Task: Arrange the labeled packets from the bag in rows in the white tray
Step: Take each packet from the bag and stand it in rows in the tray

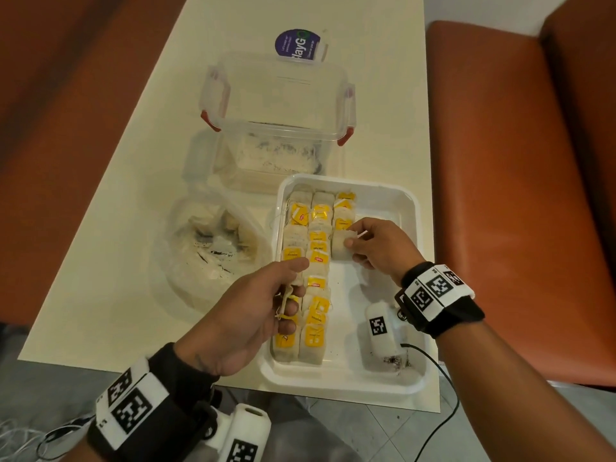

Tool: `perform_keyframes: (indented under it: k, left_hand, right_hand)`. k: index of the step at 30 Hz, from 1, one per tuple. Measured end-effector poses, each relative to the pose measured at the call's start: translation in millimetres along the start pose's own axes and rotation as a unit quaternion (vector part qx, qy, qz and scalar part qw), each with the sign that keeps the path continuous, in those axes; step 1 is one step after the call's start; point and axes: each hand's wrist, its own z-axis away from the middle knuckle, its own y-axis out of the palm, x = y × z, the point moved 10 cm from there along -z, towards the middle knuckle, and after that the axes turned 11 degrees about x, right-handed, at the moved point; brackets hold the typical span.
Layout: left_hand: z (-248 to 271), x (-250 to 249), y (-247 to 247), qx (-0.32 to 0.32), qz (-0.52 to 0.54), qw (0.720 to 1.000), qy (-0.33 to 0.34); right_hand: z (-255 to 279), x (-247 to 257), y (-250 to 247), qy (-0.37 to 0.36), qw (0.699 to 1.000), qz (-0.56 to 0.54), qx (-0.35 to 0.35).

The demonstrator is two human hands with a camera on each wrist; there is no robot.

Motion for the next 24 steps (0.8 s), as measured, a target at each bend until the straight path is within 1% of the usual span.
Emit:
perform_keyframes:
  k: [2, 4, 9, 15, 19, 22, 24]
  left_hand:
    - [-1.8, 4.1, -6.5, -0.022, -0.005, 1.0, -0.007]
    - [-4.1, 6.3, -9.9, -0.033, -0.033, 0.999, -0.013]
    - [-6.2, 4.7, -8.3, -0.022, -0.059, 0.998, 0.002]
    - [-7.7, 0.9, -4.0, -0.001, -0.067, 0.997, 0.025]
    - [-10.9, -1.6, -5.6, -0.004, -0.037, 0.999, 0.036]
    - [-15.4, -1.6, -7.5, -0.015, 0.036, 0.998, 0.047]
    - [-19.5, -2.7, -7.4, -0.024, 0.091, 0.994, 0.061]
  right_hand:
    - [-1.2, -3.4, -1.1, 0.011, 1.0, -0.012, -0.005]
    - [-1.5, -4.3, -3.2, 0.016, 1.0, -0.017, -0.014]
    - [-1.6, -3.9, -3.6, 0.017, 0.999, -0.047, -0.019]
    - [-0.8, -2.1, -6.2, 0.011, 0.998, -0.046, -0.029]
    - [0.4, -2.3, -8.9, 0.006, 0.998, -0.057, -0.041]
    - [9.7, 7.2, -15.7, -0.009, 0.997, -0.016, -0.071]
    - [28.3, 22.6, -19.4, -0.036, 0.995, -0.009, -0.092]
